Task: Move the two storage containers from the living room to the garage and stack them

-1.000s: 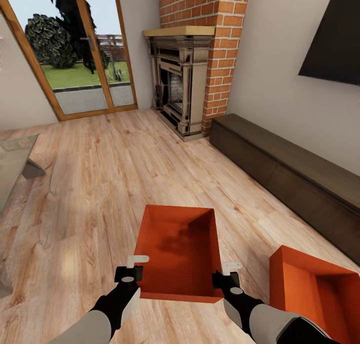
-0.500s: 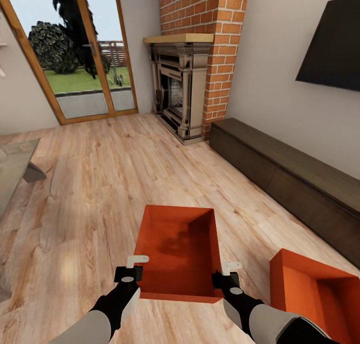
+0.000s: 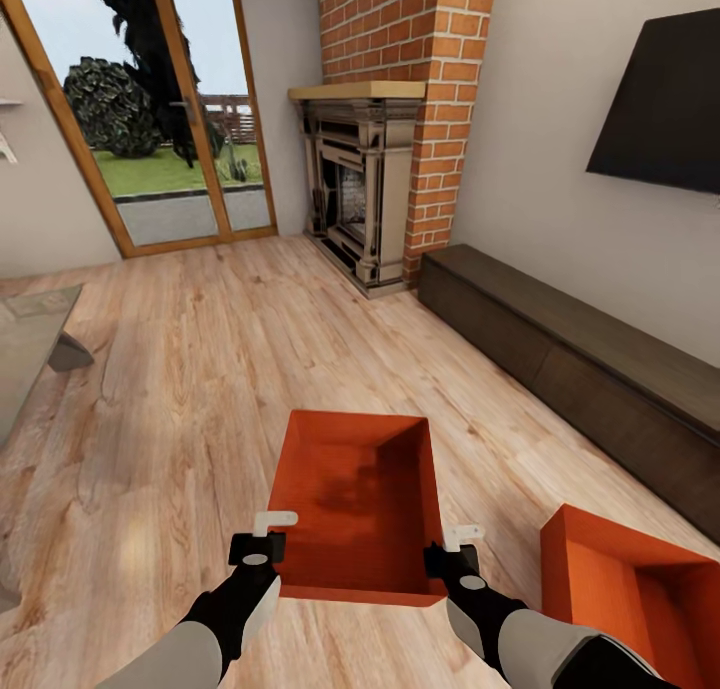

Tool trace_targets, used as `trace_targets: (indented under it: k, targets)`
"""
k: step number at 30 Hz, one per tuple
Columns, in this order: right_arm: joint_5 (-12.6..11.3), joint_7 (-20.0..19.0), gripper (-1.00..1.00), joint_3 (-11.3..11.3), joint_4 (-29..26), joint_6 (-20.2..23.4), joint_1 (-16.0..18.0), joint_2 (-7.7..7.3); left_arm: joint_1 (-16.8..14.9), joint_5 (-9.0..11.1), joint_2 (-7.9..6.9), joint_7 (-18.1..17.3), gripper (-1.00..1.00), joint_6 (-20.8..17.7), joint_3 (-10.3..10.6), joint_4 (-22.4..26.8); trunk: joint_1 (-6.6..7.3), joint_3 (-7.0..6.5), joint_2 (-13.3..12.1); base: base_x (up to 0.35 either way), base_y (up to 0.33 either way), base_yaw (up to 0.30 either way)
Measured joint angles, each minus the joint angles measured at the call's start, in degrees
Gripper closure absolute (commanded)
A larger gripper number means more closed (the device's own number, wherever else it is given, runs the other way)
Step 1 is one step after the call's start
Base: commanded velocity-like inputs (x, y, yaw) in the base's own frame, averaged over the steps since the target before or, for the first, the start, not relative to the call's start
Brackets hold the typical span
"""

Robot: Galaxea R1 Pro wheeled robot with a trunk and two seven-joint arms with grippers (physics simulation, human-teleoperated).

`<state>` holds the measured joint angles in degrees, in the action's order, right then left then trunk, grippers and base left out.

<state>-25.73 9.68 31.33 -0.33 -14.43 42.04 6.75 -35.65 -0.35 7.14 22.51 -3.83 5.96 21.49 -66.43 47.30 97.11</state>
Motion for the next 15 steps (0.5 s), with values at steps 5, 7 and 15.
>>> trace_targets:
  k: [5, 7, 15]
  targets:
    - [0.0, 0.1, 1.00, 0.0, 0.0, 0.1, 0.0, -0.01, 0.0, 0.0, 0.00, 0.0, 1.00, 0.0, 0.0, 0.0, 0.00, -0.46, 0.0, 0.000, 0.000, 0.000]
    - [0.0, 0.0, 1.00, 0.0, 0.0, 0.2, 0.0, -0.02, 0.0, -0.1, 0.02, 0.0, 1.00, 0.0, 0.0, 0.0, 0.00, -0.65, 0.0, 0.000, 0.000, 0.000]
    - [0.0, 0.0, 1.00, 0.0, 0.0, 0.2, 0.0, -0.05, 0.0, -0.1, 0.05, 0.0, 1.00, -0.1, -0.1, 0.0, 0.00, -1.40, 0.0, 0.000, 0.000, 0.000]
